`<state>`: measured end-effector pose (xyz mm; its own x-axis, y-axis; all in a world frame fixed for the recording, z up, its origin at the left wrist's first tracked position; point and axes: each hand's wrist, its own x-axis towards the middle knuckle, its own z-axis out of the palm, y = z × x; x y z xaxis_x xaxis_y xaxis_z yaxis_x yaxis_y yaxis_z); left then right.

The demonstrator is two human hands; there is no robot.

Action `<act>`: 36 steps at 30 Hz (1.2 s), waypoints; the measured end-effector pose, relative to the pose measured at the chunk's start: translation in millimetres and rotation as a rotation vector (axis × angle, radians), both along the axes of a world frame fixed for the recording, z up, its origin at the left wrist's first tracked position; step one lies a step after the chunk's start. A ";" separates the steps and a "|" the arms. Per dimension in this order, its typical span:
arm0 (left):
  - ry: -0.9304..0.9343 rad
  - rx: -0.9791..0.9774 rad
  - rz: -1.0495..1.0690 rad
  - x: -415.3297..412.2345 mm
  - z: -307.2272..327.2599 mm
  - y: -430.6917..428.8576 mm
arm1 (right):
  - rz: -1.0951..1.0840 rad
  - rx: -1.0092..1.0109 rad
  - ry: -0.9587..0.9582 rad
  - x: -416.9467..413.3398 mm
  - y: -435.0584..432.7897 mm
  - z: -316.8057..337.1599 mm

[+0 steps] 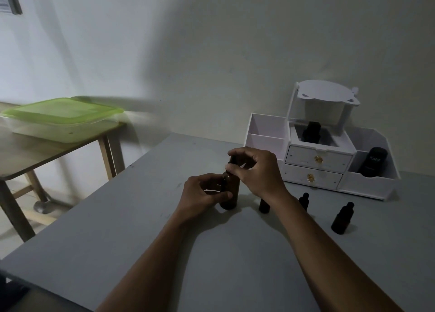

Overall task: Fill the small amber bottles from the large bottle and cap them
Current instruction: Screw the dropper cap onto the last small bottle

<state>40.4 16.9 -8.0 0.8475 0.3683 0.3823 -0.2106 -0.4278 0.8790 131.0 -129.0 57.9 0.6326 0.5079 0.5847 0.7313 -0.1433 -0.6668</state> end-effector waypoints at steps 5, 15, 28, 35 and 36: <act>-0.009 0.005 -0.015 -0.4 0.1 1.3 | 0.013 0.008 0.020 0.6 -1.0 2.1; -0.018 -0.007 -0.015 0.0 -1.0 2.1 | 0.015 0.007 0.047 2.5 -1.5 2.1; -0.024 0.000 -0.016 0.0 -2.1 2.6 | 0.060 -0.024 0.035 2.8 -2.9 1.2; -0.018 -0.020 -0.013 0.8 -2.0 1.6 | 0.105 -0.021 0.063 2.2 -3.3 2.9; -0.019 -0.017 -0.016 0.8 -1.6 1.6 | 0.091 -0.021 0.053 1.9 -2.0 2.0</act>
<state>41.2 18.5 -9.7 0.8459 0.3614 0.3922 -0.2342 -0.4089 0.8820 132.8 -131.0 59.9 0.6128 0.5766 0.5403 0.7059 -0.0923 -0.7022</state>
